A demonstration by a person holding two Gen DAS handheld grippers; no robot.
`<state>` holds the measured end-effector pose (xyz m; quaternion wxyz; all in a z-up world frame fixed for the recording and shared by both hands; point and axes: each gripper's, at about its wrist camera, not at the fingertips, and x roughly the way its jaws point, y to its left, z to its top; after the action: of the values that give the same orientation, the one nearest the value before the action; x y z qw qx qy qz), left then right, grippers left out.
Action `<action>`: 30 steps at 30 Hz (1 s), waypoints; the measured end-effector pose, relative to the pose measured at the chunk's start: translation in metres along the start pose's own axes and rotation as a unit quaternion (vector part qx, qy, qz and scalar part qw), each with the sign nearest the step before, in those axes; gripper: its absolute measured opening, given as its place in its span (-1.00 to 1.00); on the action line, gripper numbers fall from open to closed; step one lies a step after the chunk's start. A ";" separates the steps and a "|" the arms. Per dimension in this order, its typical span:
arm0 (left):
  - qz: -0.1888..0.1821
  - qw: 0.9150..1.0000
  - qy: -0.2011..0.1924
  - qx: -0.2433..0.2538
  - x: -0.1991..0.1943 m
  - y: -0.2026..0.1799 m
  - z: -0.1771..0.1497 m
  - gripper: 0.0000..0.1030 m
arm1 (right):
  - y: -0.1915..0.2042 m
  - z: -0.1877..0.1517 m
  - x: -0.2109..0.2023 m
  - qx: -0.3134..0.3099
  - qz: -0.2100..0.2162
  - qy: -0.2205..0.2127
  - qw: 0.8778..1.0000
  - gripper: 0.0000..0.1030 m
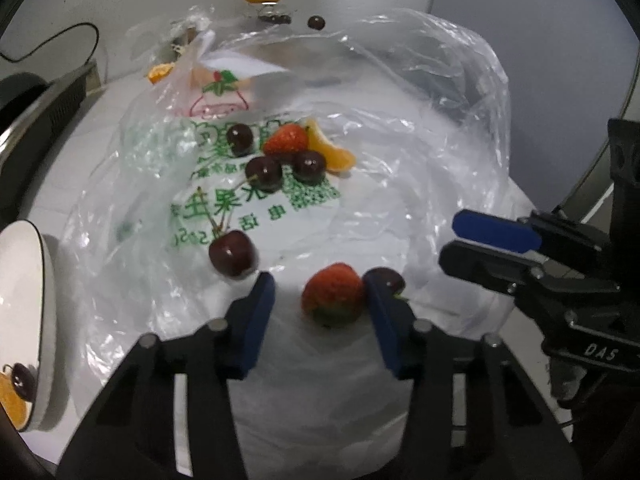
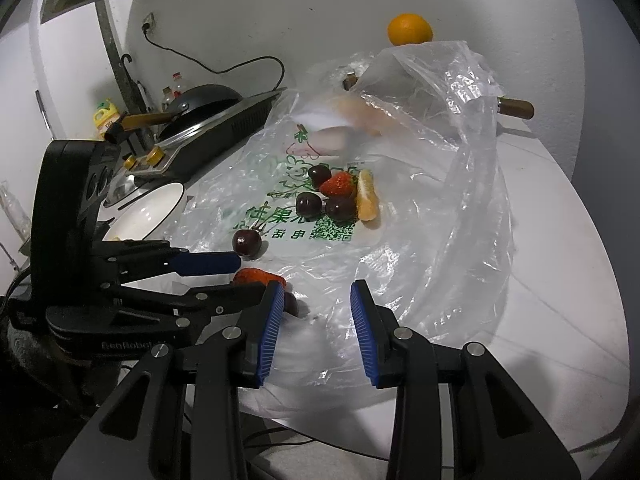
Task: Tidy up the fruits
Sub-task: 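Move both tools back into the bag toward a strawberry and cherry, then grasp the strawberry with the left tool while the right tool grasps a cherry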
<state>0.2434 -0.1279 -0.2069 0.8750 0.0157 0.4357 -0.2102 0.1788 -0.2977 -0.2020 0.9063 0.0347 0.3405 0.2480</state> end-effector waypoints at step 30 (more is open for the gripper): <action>0.006 1.000 0.005 0.000 -0.010 0.009 -0.010 -0.24 | 0.023 -0.005 0.041 -0.035 -0.003 0.069 0.997 -0.32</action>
<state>0.2340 -0.1140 -0.2070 0.8740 0.0196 0.4401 -0.2049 0.1922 -0.2584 -0.2255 0.8820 -0.0150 0.3937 0.2586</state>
